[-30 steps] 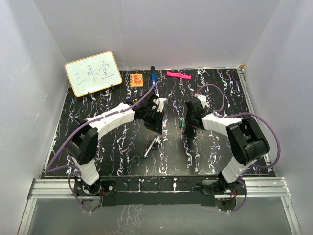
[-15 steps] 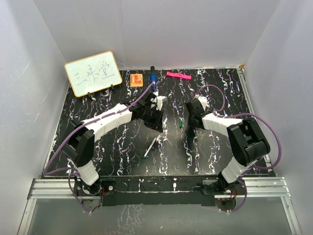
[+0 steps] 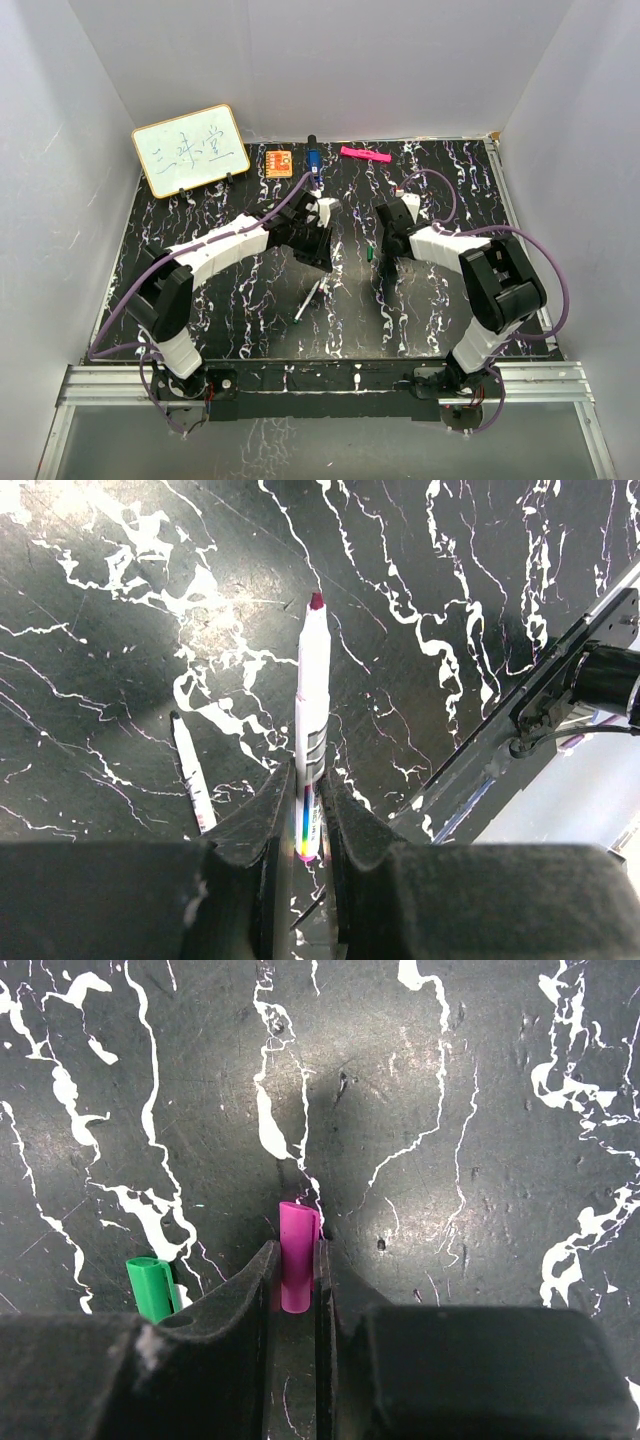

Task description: Insert the pens into the pen caps

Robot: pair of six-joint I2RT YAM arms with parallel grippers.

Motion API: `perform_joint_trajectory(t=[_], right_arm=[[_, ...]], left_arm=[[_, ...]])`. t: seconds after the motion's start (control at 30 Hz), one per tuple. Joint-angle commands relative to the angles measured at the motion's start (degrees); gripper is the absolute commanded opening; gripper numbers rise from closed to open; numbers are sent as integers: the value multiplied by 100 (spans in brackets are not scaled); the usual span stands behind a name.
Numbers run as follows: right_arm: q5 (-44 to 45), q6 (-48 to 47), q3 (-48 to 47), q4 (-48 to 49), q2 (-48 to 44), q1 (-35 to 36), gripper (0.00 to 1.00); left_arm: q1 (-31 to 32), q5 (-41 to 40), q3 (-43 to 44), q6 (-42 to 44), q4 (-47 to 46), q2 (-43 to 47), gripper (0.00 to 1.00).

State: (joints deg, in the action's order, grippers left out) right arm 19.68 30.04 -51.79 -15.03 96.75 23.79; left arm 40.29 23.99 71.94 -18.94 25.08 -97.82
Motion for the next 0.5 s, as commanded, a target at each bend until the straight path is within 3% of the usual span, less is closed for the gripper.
perform_joint_trajectory(t=[0.0, 0.2, 0.47], right_arm=[[-438, 4, 147, -495, 351, 33, 0], [-612, -288, -230, -26, -442, 31, 0], [-1303, -274, 226, 1677, -1827, 31, 0]], left_arm=[[-30, 113, -107, -103, -286, 324, 0], [-30, -18, -469, -390, -940, 502, 0], [-30, 133, -1242, -1012, -2464, 772, 0]])
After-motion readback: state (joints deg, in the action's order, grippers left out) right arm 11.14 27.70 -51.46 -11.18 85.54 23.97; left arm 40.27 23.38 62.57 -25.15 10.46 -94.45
